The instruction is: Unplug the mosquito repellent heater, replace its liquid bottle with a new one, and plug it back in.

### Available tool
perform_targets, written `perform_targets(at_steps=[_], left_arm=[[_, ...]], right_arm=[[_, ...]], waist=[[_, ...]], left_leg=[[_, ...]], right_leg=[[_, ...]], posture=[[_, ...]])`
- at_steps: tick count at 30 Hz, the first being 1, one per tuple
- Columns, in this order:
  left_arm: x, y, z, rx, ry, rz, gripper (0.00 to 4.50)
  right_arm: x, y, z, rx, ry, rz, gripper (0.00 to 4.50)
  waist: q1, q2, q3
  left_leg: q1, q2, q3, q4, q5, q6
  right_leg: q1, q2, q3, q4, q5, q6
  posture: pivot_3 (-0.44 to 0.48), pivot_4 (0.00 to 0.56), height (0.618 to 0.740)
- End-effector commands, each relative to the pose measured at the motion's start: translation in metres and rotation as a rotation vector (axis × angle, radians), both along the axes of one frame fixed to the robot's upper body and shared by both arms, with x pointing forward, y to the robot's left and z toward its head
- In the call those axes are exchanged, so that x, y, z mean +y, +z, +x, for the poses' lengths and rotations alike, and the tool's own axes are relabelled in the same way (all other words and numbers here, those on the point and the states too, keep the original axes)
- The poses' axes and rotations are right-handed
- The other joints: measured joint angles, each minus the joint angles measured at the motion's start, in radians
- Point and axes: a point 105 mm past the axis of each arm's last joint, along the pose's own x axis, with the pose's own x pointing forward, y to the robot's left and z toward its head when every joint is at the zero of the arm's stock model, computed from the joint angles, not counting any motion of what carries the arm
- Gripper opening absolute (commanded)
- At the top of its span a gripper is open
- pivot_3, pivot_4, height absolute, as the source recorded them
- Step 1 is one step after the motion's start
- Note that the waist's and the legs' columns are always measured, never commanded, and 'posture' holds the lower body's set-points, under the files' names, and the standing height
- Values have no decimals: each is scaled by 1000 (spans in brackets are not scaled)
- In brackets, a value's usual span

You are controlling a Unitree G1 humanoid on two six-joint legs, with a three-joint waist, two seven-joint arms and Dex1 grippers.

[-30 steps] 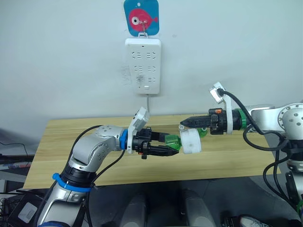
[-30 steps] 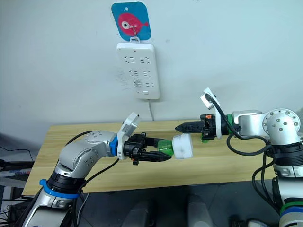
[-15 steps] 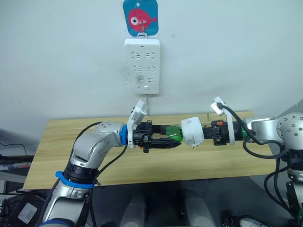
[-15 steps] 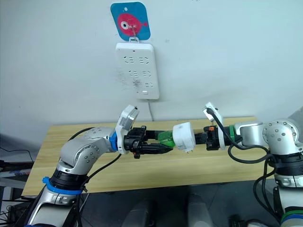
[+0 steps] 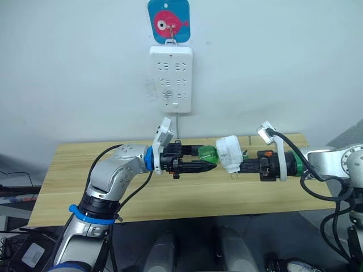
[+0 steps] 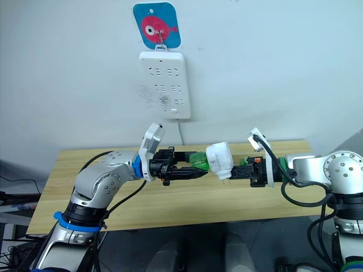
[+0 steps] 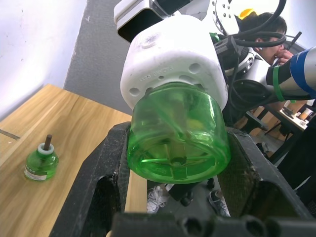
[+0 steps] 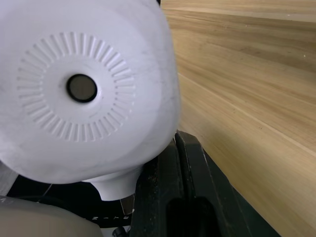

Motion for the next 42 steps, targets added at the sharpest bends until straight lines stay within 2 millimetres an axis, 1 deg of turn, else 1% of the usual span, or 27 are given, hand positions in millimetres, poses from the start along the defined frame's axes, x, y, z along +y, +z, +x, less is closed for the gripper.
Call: perform_targets(at_steps=[1, 15, 18, 21, 24, 25, 26, 28, 29, 30, 32, 34, 36, 37, 39, 42], left_arm=[[4, -4, 11, -27, 93, 45, 2219], [4, -7, 9, -12, 74, 57, 2219], [3, -5, 7, -5, 66, 45, 2219], [2, 4, 1, 13, 29, -3, 2219], [9, 13, -9, 75, -34, -42, 2219], [13, 13, -11, 105, -50, -39, 2219], [19, 11, -12, 136, -57, -23, 2219], [32, 9, -11, 212, -57, 0, 2219], [36, 9, -10, 241, -56, 5, 2219], [40, 10, -9, 289, -57, 3, 2219], [46, 9, -7, 362, -50, 7, 2219], [52, 6, -2, 439, -39, 14, 2219], [54, 5, 0, 504, -47, 28, 2219], [55, 6, 1, 528, -54, 34, 2219], [53, 4, 5, 535, -52, 67, 2219], [48, 12, 12, 573, -75, 50, 2219]], right_arm=[[19, 14, -22, 9, 138, 106, 52], [22, 24, -28, 69, 136, 154, 52], [20, 20, -27, 66, 128, 124, 52], [16, 4, -26, -26, 123, -12, 52], [5, -8, -14, -212, 100, -153, 52], [-2, -11, -6, -310, 92, -211, 52], [-9, -11, 2, -411, 106, -255, 207], [-25, -7, 17, -681, 160, -350, 628], [-30, -6, 21, -793, 196, -382, 943], [-35, -1, 26, -963, 242, -413, 1278], [-39, 3, 25, -1230, 371, -445, 1976], [-35, 10, 18, -1487, 506, -417, 2733], [-27, 20, 13, -1718, 584, -366, 3326], [-23, 24, 11, -1801, 609, -343, 3781], [-17, 27, 11, -1923, 649, -314, 4481], [-9, 33, 14, -2085, 671, -284, 4481]], waist=[[0, 0, 0], [0, 0, 0], [0, 0, 0], [0, 0, 0], [0, 0, 0], [0, 0, 0], [0, 0, 0], [-1, 0, 0], [-1, 0, 0], [-1, 0, 0], [-1, 0, 0], [-2, 0, -1], [-3, 0, -1], [-5, 0, -1], [-8, 0, -1], [-9, 0, -1]], left_leg=[[0, 0, 0, 0, 0, 0], [0, 0, 0, 0, 0, 0], [0, 0, 0, 0, 0, 0], [0, 0, 0, 0, 0, 0], [0, 0, 0, 0, 0, 0], [0, 0, 0, 0, 0, 0], [0, 0, 0, 0, 0, 0], [0, 0, 1, 0, 0, 0], [1, 0, 1, 0, 0, 0], [1, 0, 1, 1, 0, 0], [2, 1, 2, 1, 1, -2], [2, 1, 2, 1, 2, -4], [2, 1, 2, 1, 2, -4], [2, 1, 2, 1, 3, -5], [2, 1, 2, 2, 3, -6], [2, 1, 1, 2, 4, -7]], right_leg=[[0, 0, 0, 0, 0, 0], [0, 0, 0, 0, 0, 0], [0, 0, 0, 0, 0, 0], [0, 0, -1, 0, 0, 0], [0, 3, -1, 0, 0, 0], [0, 6, -1, 0, 0, 0], [0, 6, -1, 0, 0, 0], [0, 7, -1, 0, 0, 1], [0, 7, 0, 0, -1, 1], [0, 8, 0, 0, -1, 1], [0, 8, 0, 0, -1, 2], [0, 8, 0, 1, -1, 2], [0, 8, 0, 1, -1, 1], [0, 8, 0, 1, 0, 1], [-1, 7, 0, 1, 0, 1], [0, 6, -1, 1, 0, 1]], posture=[[-122, 224, 740], [-132, 235, 740], [-130, 236, 740], [-126, 236, 740], [-119, 234, 740], [-117, 232, 740], [-117, 231, 740], [-117, 229, 740], [-117, 229, 740], [-114, 219, 740], [-114, 217, 740], [-117, 211, 740], [-121, 206, 740], [-124, 204, 740], [-130, 200, 740], [-138, 202, 740]])
